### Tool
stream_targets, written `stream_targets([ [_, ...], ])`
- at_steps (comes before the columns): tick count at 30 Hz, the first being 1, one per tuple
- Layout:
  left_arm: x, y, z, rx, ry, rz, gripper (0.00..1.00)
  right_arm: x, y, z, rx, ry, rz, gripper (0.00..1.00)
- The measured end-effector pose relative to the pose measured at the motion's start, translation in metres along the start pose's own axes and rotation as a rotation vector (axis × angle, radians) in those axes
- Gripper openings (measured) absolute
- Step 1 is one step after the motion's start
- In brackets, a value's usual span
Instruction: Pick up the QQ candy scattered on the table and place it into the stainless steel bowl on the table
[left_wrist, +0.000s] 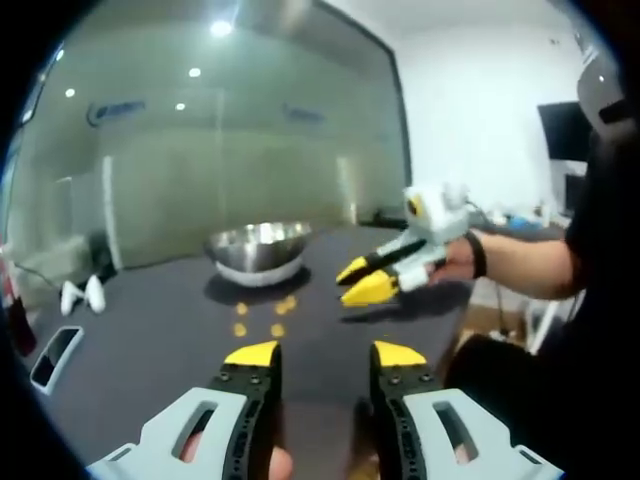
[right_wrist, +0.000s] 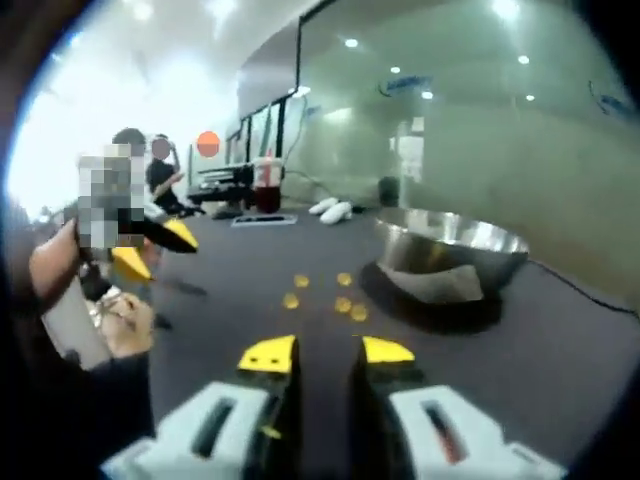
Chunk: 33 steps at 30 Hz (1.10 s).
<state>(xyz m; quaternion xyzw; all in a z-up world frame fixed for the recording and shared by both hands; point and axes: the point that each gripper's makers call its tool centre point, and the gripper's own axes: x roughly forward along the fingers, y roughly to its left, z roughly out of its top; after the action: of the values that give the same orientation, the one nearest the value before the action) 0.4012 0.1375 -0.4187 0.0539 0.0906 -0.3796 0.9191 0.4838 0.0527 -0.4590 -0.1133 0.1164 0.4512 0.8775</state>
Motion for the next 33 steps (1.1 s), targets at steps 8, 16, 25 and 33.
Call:
stream_targets([
  [8, 0.0, 0.002, -0.003, 0.025, 0.015, 0.005, 0.35, 0.036, 0.015, 0.008, -0.008, 0.008, 0.042, 0.21],
  [16, 0.001, -0.001, -0.003, 0.035, 0.02, -0.002, 0.35, 0.067, 0.025, 0.009, 0.021, 0.039, 0.096, 0.21],
  [25, 0.001, 0.003, -0.001, 0.028, 0.0, 0.01, 0.32, 0.087, 0.02, 0.008, 0.062, 0.053, 0.087, 0.17],
  [33, 0.002, 0.006, -0.002, 0.024, 0.007, 0.016, 0.32, 0.087, 0.02, 0.008, 0.034, 0.044, 0.083, 0.1],
])
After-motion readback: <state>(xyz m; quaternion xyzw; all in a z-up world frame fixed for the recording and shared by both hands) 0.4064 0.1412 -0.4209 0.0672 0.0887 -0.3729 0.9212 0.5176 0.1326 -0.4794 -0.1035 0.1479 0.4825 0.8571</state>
